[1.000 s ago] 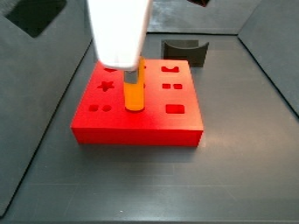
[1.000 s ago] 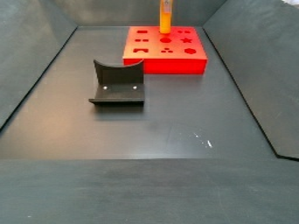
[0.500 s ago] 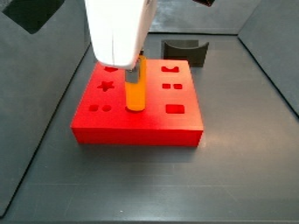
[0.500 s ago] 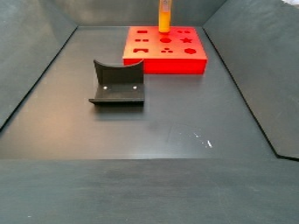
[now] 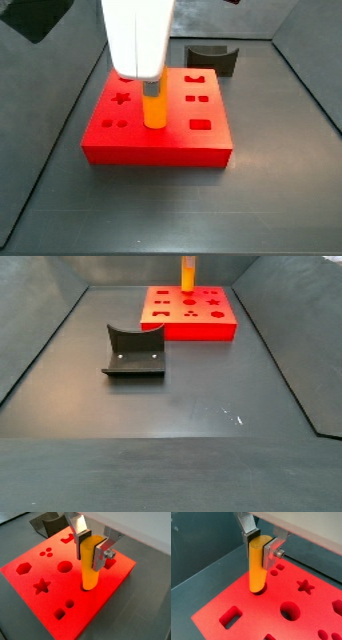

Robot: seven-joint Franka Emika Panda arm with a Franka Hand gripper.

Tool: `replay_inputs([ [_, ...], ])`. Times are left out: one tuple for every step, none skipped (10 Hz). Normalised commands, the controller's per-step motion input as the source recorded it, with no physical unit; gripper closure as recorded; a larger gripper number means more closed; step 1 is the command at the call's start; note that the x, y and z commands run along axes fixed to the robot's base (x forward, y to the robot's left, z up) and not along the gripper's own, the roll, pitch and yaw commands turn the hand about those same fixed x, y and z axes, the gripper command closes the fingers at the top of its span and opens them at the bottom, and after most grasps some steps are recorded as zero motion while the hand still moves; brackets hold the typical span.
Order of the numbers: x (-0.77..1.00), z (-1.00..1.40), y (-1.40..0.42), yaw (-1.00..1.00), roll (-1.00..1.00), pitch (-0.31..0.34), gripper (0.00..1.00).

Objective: Insert the oval object.

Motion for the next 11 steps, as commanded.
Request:
replay_inputs([
  [0.06, 0.0, 0.07, -0.03, 0.02, 0.061, 1.0],
  [0.0, 0.0, 0.0, -0.01, 0.04, 0.036, 1.0],
  [0.0, -0.05, -0.03, 0.0, 0.08, 0.017, 1.0],
  [0.0, -0.05, 0.0, 0.0, 0.08, 0.021, 1.0],
  [0.02, -0.08, 0.0, 0.0, 0.11, 0.031, 1.0],
  [0.01, -0.11, 0.0, 0.0, 0.12, 0.029, 1.0],
  [0.04, -0.11, 0.0, 0.0, 0.12, 0.027, 1.0],
  [0.01, -0.23, -0.01, 0.0, 0.14, 0.0, 1.0],
  [0.15, -0.28, -0.02, 0.0, 0.19, 0.016, 1.0],
  [0.16, -0.43, 0.0, 0.0, 0.23, 0.006, 1.0],
  [0.11, -0.49, 0.0, 0.0, 0.23, 0.0, 1.0],
])
